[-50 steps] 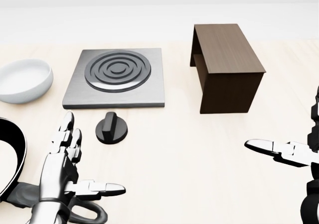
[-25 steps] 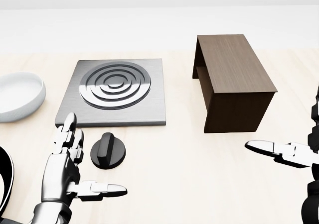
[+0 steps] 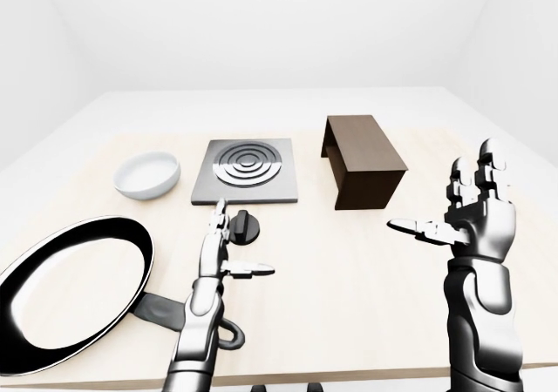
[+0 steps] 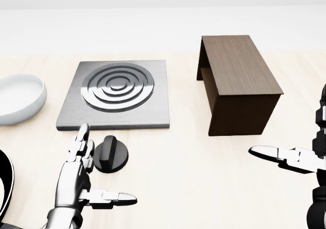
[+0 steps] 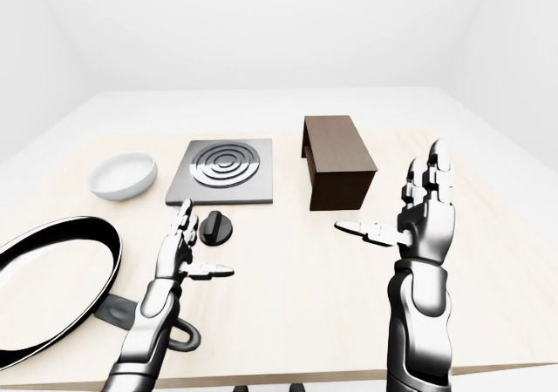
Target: Turn on the stove.
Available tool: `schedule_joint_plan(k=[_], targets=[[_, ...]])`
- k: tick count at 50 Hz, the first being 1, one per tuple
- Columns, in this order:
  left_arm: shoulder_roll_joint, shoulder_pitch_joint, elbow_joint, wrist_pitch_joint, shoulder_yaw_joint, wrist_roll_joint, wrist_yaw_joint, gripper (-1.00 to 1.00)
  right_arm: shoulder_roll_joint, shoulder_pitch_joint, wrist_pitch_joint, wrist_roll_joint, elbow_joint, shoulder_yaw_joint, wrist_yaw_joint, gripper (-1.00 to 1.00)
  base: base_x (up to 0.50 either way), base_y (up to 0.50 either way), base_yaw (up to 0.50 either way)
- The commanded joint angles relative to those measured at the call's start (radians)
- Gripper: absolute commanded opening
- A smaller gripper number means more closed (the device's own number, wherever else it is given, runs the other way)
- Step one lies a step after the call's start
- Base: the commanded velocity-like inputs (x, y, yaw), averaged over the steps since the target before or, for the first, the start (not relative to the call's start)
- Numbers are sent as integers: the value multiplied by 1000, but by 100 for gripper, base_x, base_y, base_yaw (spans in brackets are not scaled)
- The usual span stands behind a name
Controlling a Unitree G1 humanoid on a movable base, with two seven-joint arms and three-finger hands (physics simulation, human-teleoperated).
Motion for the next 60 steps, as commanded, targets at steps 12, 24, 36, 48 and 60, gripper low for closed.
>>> schedule_joint_plan(k=[12, 24, 36, 48, 60], targets=[[-6, -38, 175, 0, -12, 25, 9, 100, 1, 1, 0, -3, -4, 4, 6, 100, 0, 0, 0], [-9, -46, 221, 0, -14, 32, 13, 100, 2, 2, 0, -6, 2, 5, 8, 100, 0, 0, 0], [-13, -42, 231, 0, -22, 39, 17, 100, 3, 2, 0, -10, 12, 9, 8, 100, 0, 0, 0], [-35, 6, 183, 0, -67, 63, 10, 100, 2, 0, 0, -14, 24, 12, 8, 100, 0, 0, 0], [-42, 32, 149, 0, -91, 75, 2, 100, 4, 2, 0, -15, 33, 14, 9, 100, 0, 0, 0]])
